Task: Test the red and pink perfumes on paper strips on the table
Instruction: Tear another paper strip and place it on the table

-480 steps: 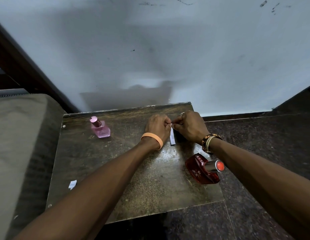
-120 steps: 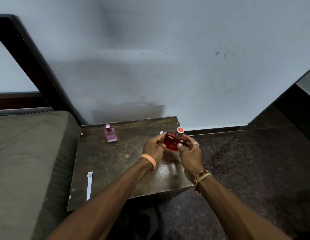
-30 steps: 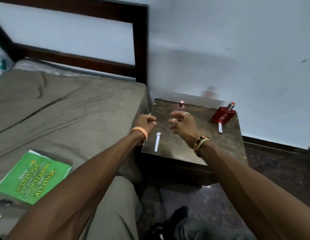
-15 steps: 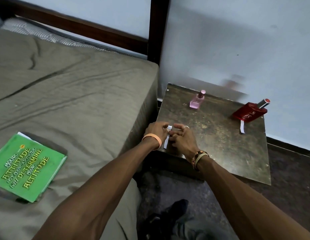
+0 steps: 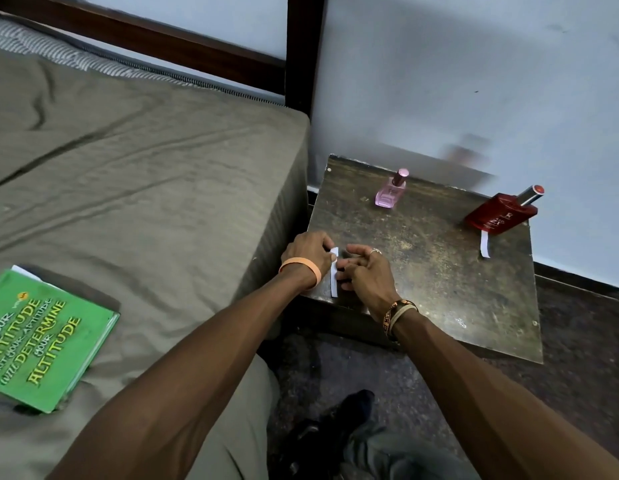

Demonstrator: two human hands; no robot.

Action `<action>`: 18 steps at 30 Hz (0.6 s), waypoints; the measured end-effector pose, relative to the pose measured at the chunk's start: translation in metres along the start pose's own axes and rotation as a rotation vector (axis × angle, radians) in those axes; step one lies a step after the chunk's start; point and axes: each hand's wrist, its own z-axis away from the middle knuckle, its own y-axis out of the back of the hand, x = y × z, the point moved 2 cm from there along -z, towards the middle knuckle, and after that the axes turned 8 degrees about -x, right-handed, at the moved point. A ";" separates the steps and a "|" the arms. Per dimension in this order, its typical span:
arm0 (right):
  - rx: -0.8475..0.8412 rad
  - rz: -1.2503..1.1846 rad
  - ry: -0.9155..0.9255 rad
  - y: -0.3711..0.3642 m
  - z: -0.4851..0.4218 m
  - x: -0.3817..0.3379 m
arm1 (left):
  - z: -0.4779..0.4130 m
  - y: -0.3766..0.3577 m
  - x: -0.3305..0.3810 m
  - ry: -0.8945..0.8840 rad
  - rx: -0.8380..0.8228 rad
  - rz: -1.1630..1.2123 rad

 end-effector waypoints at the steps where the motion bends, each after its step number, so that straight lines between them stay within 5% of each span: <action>1: 0.014 0.039 0.015 0.001 -0.001 0.001 | -0.001 0.001 -0.001 0.008 -0.014 0.036; 6: 0.030 0.235 0.115 0.014 0.010 -0.014 | 0.006 0.007 0.003 -0.003 -0.164 0.356; 11: -0.026 0.179 0.164 0.038 0.042 -0.043 | 0.037 0.029 0.031 0.092 -0.370 0.733; 18: -0.037 0.114 0.232 0.073 0.119 -0.088 | 0.099 0.058 0.085 0.025 -0.501 0.921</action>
